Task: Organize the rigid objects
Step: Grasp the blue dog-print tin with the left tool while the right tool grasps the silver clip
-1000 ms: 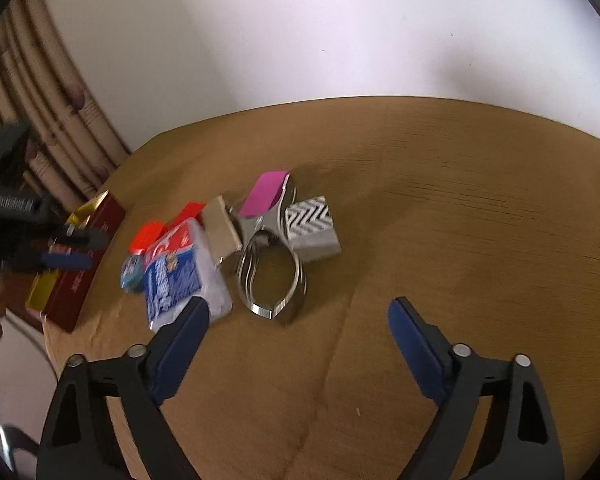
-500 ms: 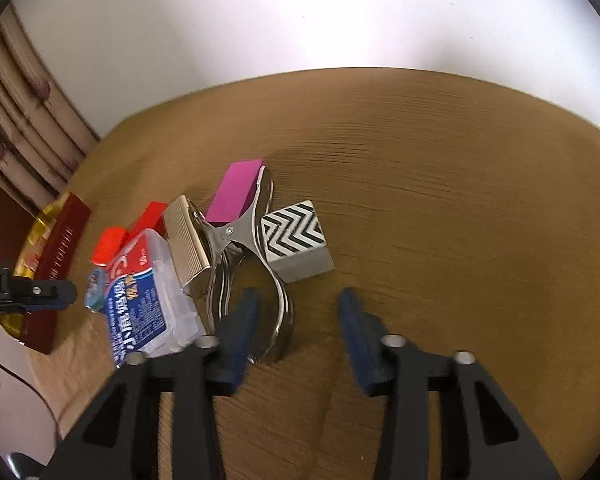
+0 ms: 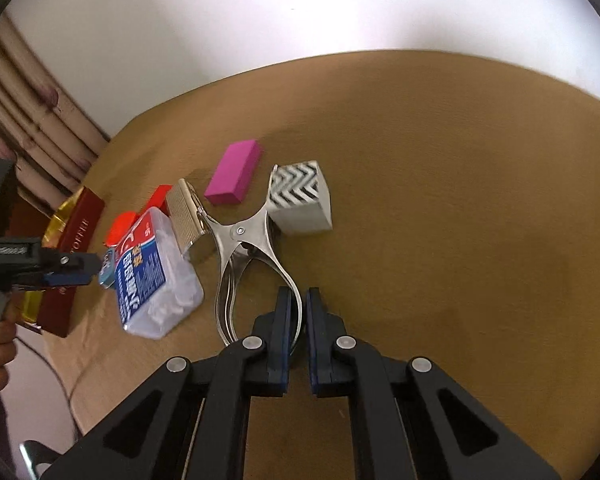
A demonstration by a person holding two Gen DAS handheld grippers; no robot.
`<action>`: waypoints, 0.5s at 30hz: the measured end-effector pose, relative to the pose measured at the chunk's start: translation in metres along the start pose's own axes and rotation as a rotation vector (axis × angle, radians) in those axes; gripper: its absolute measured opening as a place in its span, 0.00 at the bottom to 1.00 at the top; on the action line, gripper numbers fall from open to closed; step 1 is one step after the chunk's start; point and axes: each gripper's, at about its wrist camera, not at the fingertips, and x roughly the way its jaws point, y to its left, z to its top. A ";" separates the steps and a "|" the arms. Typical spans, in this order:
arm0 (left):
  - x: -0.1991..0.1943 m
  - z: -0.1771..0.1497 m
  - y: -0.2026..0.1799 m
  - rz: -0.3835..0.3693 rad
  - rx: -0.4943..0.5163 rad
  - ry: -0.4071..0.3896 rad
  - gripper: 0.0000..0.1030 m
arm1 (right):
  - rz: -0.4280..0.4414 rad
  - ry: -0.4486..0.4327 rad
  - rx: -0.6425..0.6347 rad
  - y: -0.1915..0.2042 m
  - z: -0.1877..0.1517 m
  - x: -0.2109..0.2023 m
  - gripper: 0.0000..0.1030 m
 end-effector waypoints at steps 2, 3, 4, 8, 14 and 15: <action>0.005 0.001 -0.004 0.016 0.003 0.007 0.58 | 0.022 0.006 0.034 -0.007 -0.005 -0.005 0.06; 0.007 0.002 -0.006 0.020 0.001 0.010 0.58 | 0.024 0.009 0.042 -0.010 -0.008 -0.007 0.06; 0.010 0.003 -0.007 0.019 -0.001 0.014 0.58 | 0.026 0.009 0.049 -0.012 -0.011 -0.009 0.06; 0.016 0.005 -0.011 0.042 -0.017 0.003 0.58 | 0.033 0.013 0.059 -0.016 -0.024 -0.017 0.06; 0.022 0.004 -0.003 0.049 -0.036 -0.019 0.33 | 0.047 0.027 0.076 -0.021 -0.040 -0.026 0.06; 0.020 0.003 0.000 0.036 -0.029 -0.028 0.33 | 0.048 0.029 0.077 -0.023 -0.043 -0.029 0.06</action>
